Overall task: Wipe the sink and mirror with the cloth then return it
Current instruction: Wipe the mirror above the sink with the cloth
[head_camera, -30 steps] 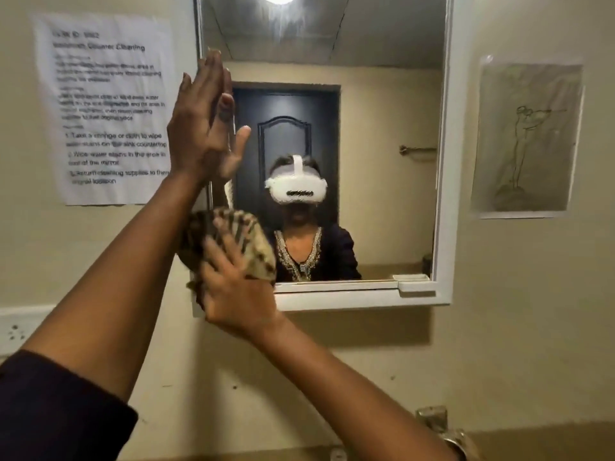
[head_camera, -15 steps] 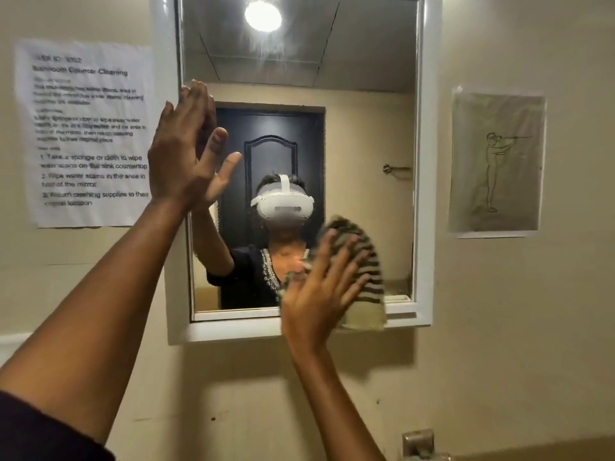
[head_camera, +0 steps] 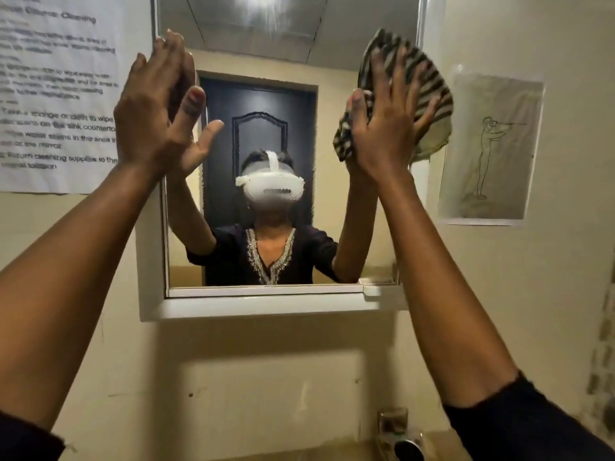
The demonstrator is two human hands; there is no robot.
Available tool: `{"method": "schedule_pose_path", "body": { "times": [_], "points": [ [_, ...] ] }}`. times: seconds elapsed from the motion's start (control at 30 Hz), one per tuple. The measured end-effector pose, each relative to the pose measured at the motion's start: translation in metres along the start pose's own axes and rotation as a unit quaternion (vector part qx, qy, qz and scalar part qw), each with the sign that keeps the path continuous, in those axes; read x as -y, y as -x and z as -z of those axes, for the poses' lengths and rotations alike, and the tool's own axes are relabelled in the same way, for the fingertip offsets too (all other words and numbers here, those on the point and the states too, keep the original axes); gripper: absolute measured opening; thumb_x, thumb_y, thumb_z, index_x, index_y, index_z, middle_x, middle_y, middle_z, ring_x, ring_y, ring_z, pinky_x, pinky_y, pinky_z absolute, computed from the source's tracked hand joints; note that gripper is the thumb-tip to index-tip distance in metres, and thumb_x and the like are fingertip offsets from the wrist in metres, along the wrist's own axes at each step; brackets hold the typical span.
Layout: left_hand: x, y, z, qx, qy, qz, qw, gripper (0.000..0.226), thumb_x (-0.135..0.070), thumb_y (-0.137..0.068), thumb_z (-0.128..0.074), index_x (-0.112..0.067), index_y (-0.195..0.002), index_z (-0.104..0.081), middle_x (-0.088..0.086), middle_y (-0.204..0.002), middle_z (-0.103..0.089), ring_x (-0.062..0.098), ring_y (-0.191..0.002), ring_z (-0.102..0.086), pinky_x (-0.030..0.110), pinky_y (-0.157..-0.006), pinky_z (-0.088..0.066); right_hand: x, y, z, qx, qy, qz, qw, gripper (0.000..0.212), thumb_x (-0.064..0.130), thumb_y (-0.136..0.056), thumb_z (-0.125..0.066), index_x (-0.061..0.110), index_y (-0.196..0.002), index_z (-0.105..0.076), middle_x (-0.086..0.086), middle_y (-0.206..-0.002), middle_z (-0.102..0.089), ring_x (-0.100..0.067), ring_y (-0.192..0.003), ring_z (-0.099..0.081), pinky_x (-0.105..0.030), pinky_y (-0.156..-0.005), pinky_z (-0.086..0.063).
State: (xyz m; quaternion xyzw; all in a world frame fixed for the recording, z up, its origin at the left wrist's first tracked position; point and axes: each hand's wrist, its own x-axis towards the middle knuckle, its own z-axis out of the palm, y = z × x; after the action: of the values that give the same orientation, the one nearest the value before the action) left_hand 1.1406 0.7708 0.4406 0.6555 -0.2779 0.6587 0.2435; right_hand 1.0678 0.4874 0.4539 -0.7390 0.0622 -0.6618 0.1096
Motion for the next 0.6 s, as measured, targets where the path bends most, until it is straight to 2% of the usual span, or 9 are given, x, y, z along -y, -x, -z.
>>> {"method": "schedule_pose_path", "body": {
  "times": [0.13, 0.23, 0.33, 0.43, 0.53, 0.6],
  "points": [
    [0.003, -0.001, -0.002, -0.006, 0.002, 0.008, 1.000, 0.073, -0.065, -0.090, -0.020, -0.019, -0.146, -0.030, 0.006, -0.154, -0.033, 0.019, -0.144, -0.026, 0.029, -0.119, -0.016, -0.026, 0.044, 0.007, 0.034, -0.041, 0.064, 0.997, 0.052, 0.041, -0.098, -0.036, 0.030, -0.148, -0.024, -0.004, -0.160, -0.014, -0.026, -0.148, -0.005, -0.055, -0.115, 0.008],
    [0.006, -0.003, -0.003, -0.008, 0.006, 0.002, 1.000, 0.069, -0.061, -0.092, -0.023, -0.020, -0.146, -0.030, 0.005, -0.153, -0.034, 0.018, -0.143, -0.027, 0.032, -0.120, -0.019, -0.064, 0.121, 0.020, 0.106, -0.089, 0.091, 0.986, 0.048, 0.029, -0.099, -0.037, 0.032, -0.146, -0.027, 0.003, -0.159, -0.017, -0.014, -0.148, -0.003, -0.047, -0.116, 0.011],
    [0.008, -0.003, -0.005, -0.014, 0.010, 0.006, 1.000, 0.067, -0.061, -0.092, -0.024, -0.021, -0.146, -0.030, 0.004, -0.153, -0.034, 0.017, -0.144, -0.026, 0.025, -0.119, -0.013, -0.105, 0.190, 0.033, 0.178, -0.170, 0.095, 0.965, 0.039, 0.030, -0.099, -0.036, 0.034, -0.138, -0.039, 0.012, -0.153, -0.025, -0.007, -0.147, -0.006, -0.045, -0.120, 0.005],
    [0.007, -0.003, -0.006, -0.017, 0.007, 0.016, 1.000, 0.072, -0.067, -0.090, -0.020, -0.024, -0.146, -0.029, 0.002, -0.153, -0.034, 0.019, -0.143, -0.027, 0.022, -0.117, -0.013, -0.116, 0.212, 0.036, 0.174, -0.214, 0.093, 0.957, 0.038, 0.041, -0.100, -0.031, 0.026, -0.126, -0.054, 0.007, -0.146, -0.040, -0.010, -0.146, -0.018, -0.046, -0.121, -0.004],
    [0.004, -0.003, -0.007, -0.024, 0.008, 0.021, 0.999, 0.071, -0.067, -0.090, -0.021, -0.025, -0.147, -0.028, 0.002, -0.153, -0.034, 0.019, -0.143, -0.027, 0.026, -0.117, -0.015, -0.088, 0.214, 0.029, 0.153, -0.177, 0.122, 0.965, 0.043, 0.038, -0.101, -0.027, 0.019, -0.125, -0.057, -0.001, -0.143, -0.042, -0.018, -0.144, -0.024, -0.050, -0.120, -0.006],
    [0.003, -0.002, -0.007, -0.027, 0.006, 0.017, 0.999, 0.068, -0.064, -0.092, -0.025, -0.024, -0.147, -0.028, 0.002, -0.154, -0.034, 0.018, -0.143, -0.027, 0.026, -0.118, -0.015, -0.051, 0.222, 0.015, 0.164, -0.111, 0.195, 0.961, 0.048, 0.039, -0.100, -0.022, 0.020, -0.130, -0.055, -0.002, -0.146, -0.041, -0.024, -0.143, -0.026, -0.047, -0.120, -0.007]
  ]
}}
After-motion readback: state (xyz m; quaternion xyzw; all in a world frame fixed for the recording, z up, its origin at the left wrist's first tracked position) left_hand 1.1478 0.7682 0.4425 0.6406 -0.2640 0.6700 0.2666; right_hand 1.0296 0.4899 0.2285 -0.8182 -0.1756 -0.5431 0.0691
